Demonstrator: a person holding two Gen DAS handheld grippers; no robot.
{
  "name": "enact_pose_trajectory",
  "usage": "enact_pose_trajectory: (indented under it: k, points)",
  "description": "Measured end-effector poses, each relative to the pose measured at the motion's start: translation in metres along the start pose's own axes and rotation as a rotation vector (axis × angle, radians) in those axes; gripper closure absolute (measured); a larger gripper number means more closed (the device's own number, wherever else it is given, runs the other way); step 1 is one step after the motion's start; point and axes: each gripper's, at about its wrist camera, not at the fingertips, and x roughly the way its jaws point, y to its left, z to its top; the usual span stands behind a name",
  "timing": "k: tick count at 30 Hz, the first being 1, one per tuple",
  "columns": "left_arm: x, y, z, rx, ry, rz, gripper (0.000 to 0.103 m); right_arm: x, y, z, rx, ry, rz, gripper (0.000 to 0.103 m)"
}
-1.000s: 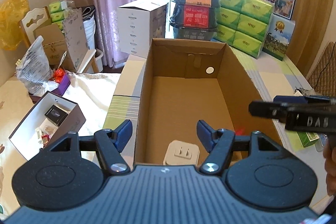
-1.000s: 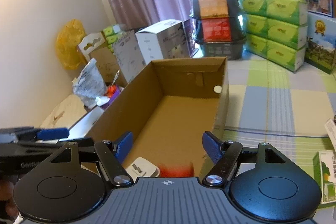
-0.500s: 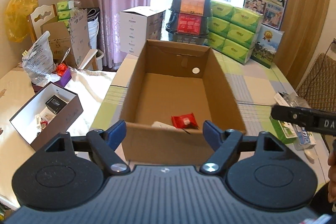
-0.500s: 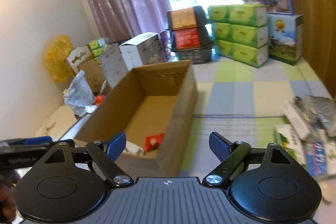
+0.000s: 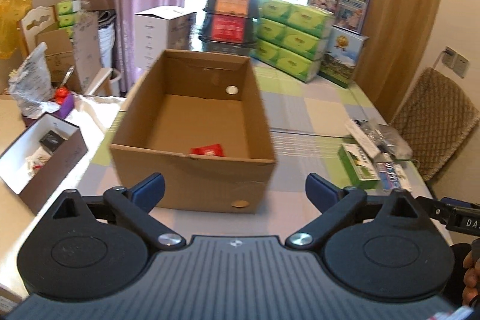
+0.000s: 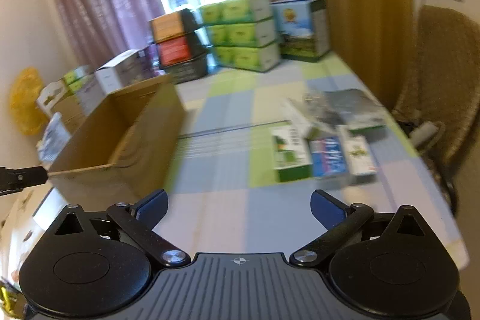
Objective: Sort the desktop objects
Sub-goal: 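Move both tools back toward the remaining items on the table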
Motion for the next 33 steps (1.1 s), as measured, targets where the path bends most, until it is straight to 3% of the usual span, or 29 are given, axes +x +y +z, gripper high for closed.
enact_pose_trajectory:
  k: [9, 18, 23, 25, 33]
  points:
    - [0.014, -0.062, -0.005, 0.099, 0.026, -0.087, 0.002, -0.02, -0.04, -0.006, 0.029, -0.034, -0.093, 0.002]
    - [0.046, -0.11, -0.007, 0.165, 0.054, -0.126, 0.002, -0.018, -0.071, -0.013, 0.015, -0.066, -0.157, 0.002]
    - [0.07, -0.138, -0.007, 0.198, 0.07, -0.156, 0.002, 0.001, -0.084, -0.012, -0.017, -0.051, -0.146, 0.004]
    - [0.082, -0.148, -0.007, 0.216, 0.075, -0.163, 0.002, 0.01, -0.086, -0.008, -0.049, -0.047, -0.148, 0.011]
    - [0.142, -0.176, -0.009, 0.265, 0.117, -0.154, 0.002, 0.068, -0.103, 0.002, -0.106, 0.013, -0.12, 0.023]
